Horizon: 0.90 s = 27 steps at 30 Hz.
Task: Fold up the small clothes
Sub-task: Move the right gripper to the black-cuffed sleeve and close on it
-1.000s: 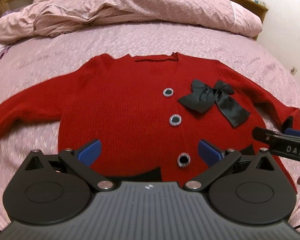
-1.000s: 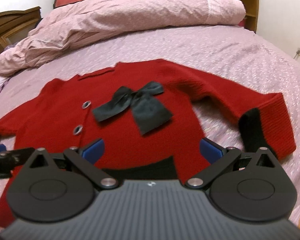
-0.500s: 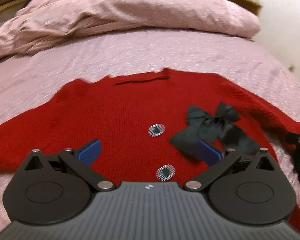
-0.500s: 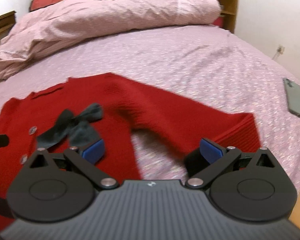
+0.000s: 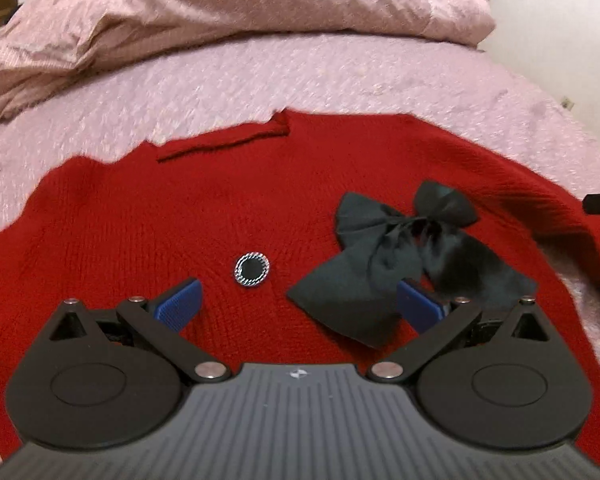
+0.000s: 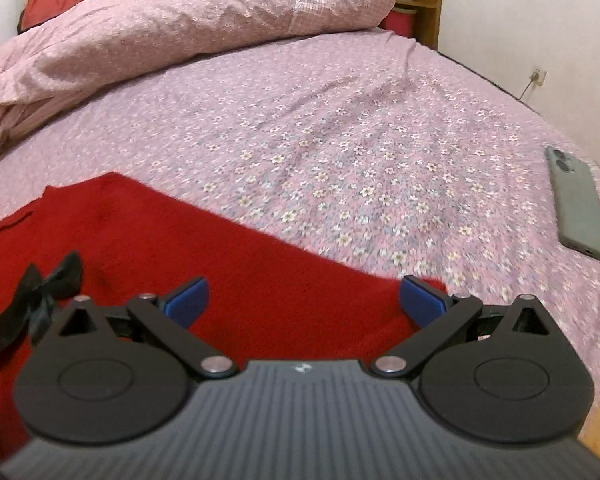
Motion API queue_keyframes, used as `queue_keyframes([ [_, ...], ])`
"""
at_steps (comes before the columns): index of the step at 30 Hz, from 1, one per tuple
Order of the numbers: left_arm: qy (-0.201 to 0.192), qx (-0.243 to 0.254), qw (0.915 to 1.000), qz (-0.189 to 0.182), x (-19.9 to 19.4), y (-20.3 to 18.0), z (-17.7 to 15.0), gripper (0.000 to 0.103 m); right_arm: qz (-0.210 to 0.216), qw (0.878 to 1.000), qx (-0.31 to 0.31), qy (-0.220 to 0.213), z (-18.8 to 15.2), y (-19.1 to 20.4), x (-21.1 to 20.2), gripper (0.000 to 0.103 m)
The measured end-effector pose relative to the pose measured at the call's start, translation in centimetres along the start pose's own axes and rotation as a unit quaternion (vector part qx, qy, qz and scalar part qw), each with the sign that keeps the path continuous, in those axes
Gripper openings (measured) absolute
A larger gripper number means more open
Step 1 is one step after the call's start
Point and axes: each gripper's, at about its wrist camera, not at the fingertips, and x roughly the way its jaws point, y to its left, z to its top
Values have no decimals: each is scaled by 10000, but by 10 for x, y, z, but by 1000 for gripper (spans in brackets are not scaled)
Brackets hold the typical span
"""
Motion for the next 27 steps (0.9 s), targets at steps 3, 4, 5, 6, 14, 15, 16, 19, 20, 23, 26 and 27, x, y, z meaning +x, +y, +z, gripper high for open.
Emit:
queue_keyframes([
  [3, 192, -140, 9997, 59, 12, 2, -5, 103, 130, 9998, 9, 142, 4, -6, 15, 103],
  [4, 161, -90, 9998, 111, 13, 1, -7, 103, 163, 9997, -37, 168, 5, -6, 19, 103],
  [5, 125, 2, 9998, 182, 14, -2, -9, 103, 219, 9995, -105, 217, 5, -6, 23, 103],
  [6, 110, 27, 9997, 234, 14, -4, -10, 103, 283, 9991, -163, 289, 5, -5, 27, 103],
  [14, -125, -126, 9992, 348, 15, -5, -20, 103, 445, 9963, -565, 478, 1, -5, 46, 103],
  [15, -114, -120, 9993, 343, 16, -5, -19, 103, 500, 9959, -599, 461, 1, -7, 47, 103],
  [16, -87, -123, 9993, 334, 16, -4, -17, 103, 540, 9957, -608, 454, 0, -9, 47, 103],
  [19, -39, -115, 9994, 327, 16, -4, -15, 103, 566, 9944, -732, 504, 0, -8, 47, 103],
  [20, -42, -109, 9994, 329, 16, -5, -16, 103, 566, 9944, -738, 500, 1, -7, 48, 103],
  [23, -60, -82, 9994, 331, 16, -5, -16, 103, 596, 9945, -719, 465, 0, -7, 47, 101],
  [26, -27, -88, 9994, 338, 14, -5, -16, 103, 673, 9943, -714, 416, -1, -7, 39, 80],
  [27, -5, -108, 9993, 348, 13, -5, -15, 103, 698, 9942, -714, 393, 0, -6, 37, 70],
])
